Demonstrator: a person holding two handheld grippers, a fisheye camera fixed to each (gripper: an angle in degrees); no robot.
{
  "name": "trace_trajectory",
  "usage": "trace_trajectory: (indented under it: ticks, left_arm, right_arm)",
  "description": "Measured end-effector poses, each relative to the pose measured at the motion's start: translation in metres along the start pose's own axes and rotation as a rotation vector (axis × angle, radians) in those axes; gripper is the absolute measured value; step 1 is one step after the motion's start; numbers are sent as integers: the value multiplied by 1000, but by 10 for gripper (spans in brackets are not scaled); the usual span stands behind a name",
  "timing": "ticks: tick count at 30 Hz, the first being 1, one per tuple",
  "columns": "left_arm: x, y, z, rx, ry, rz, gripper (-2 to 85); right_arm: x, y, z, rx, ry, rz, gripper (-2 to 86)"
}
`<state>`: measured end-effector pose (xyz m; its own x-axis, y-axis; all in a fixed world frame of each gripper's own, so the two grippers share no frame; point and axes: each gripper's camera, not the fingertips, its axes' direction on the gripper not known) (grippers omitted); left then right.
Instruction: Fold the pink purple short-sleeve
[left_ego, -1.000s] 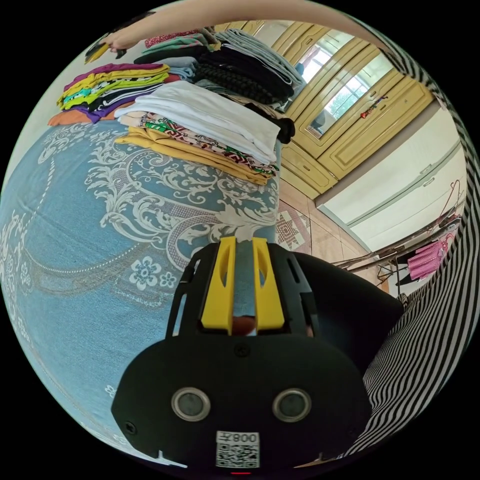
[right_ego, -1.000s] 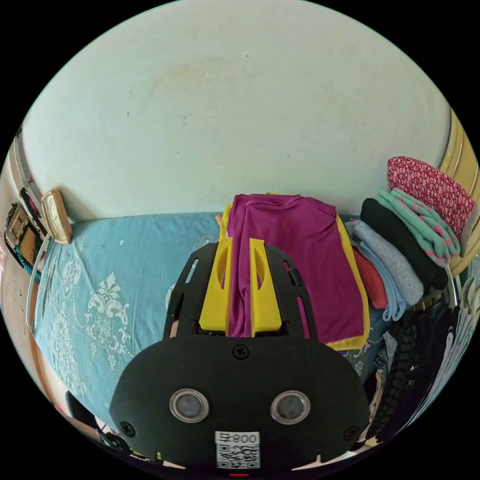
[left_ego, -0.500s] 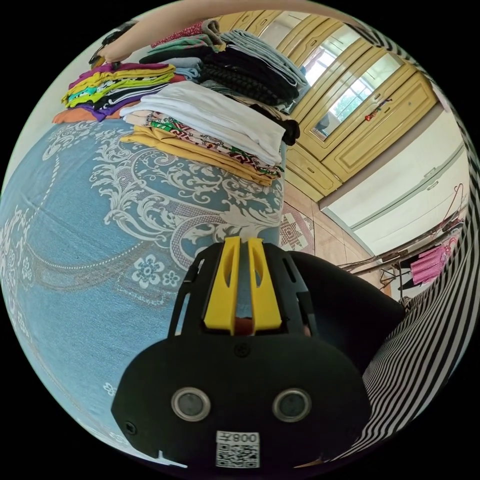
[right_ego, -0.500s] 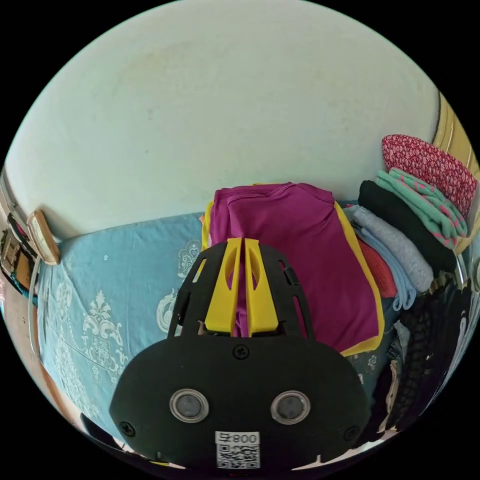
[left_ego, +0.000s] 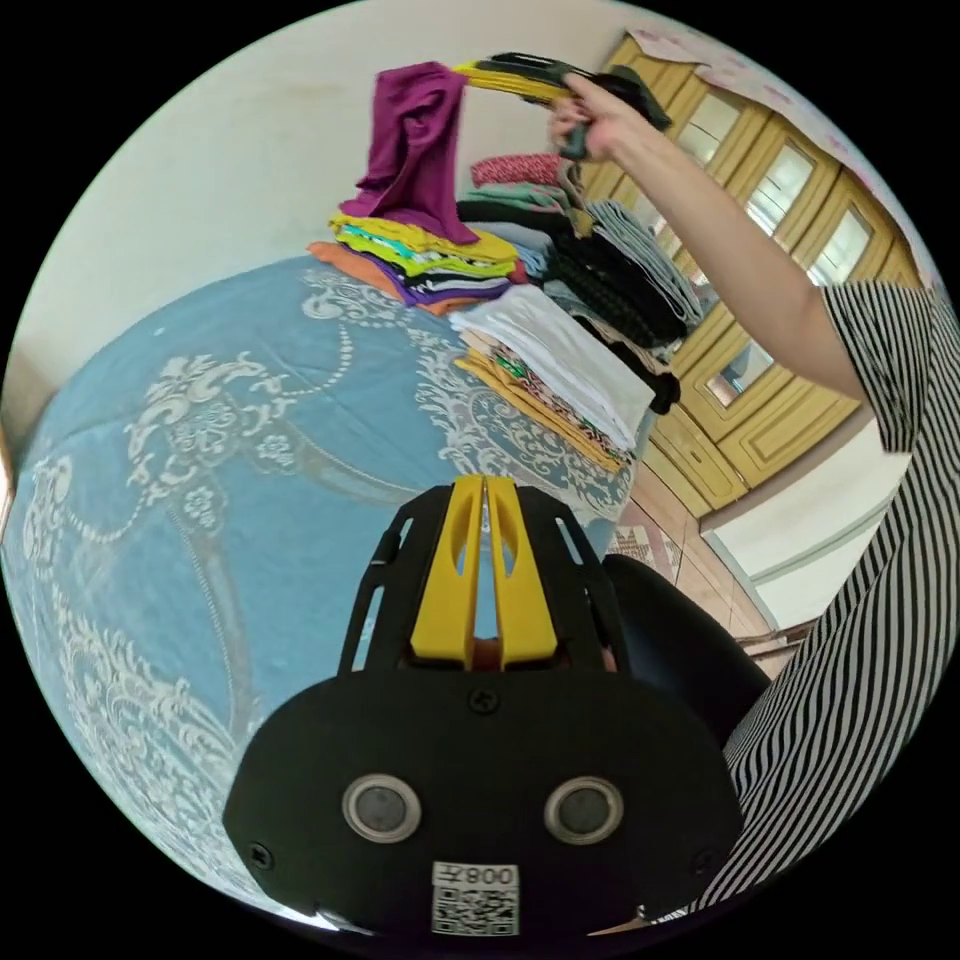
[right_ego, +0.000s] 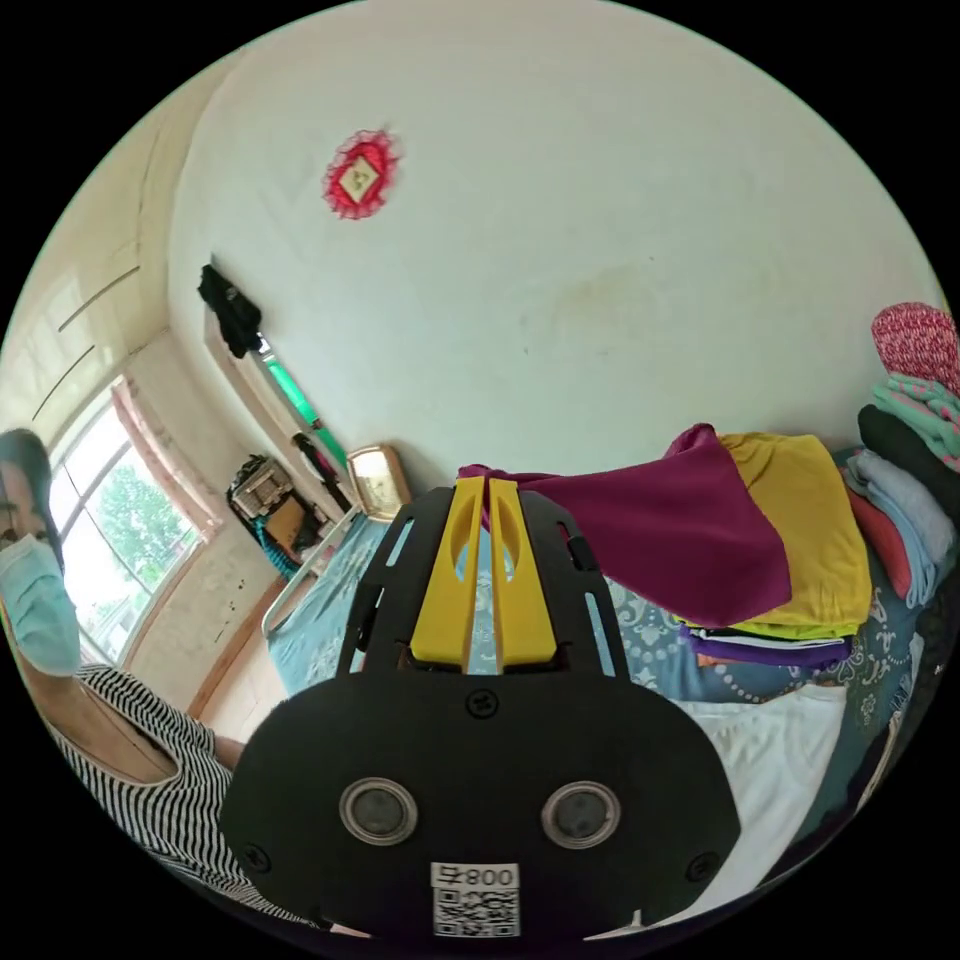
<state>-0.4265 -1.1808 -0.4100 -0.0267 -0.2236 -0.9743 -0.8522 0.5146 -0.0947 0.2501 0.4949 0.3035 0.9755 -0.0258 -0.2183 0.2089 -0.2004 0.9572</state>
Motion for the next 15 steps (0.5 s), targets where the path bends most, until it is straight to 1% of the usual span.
trace_trajectory:
  ticks: [3,8,12,15]
  left_arm:
    - [-13,44,-33,80,-10,-87,13]
    - [-10,140,-73,180,-71,-184,31]
    - [-5,209,-73,182,-102,-236,53]
    - [-3,266,-54,148,-118,-277,66]
  right_arm:
    - [-52,4,-38,-5,-66,-51,4]
    - [-117,31,-90,-28,-179,-49,3]
    - [-158,66,-116,-106,-244,5,3]
    - [-182,89,-131,-142,-346,54,3]
